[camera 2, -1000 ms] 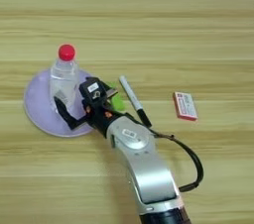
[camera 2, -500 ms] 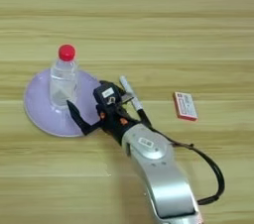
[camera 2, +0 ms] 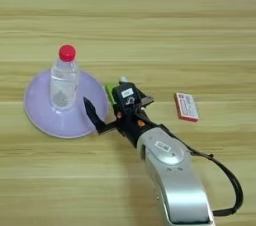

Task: Move the objects on the table

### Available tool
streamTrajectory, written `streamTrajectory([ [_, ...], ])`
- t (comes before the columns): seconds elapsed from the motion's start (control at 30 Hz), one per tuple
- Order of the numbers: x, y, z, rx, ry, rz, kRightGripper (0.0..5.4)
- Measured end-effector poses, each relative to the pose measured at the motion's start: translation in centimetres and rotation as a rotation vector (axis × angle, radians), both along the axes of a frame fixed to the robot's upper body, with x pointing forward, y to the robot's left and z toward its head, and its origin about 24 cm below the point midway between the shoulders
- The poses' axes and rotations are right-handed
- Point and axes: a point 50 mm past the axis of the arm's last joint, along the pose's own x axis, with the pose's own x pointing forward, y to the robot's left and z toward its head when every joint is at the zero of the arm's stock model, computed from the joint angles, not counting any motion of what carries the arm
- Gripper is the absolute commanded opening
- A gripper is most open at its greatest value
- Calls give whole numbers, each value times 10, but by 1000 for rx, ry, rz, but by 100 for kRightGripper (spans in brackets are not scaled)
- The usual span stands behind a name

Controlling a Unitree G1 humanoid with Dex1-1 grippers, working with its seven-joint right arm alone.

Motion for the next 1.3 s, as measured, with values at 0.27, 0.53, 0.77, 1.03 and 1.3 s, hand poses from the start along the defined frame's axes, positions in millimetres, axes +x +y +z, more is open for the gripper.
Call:
streamTrajectory([
  [0.27, -5, -21, -4, -22, 23, -90, 539],
  [0.53, -7, -42, -18, -32, 79, -195, 539],
  [0.77, -8, -55, -25, -35, 100, -255, 539],
  [1.03, -10, -62, -39, -29, 146, -280, 539],
  [1.3, -8, -62, -47, 2, 165, -280, 539],
])
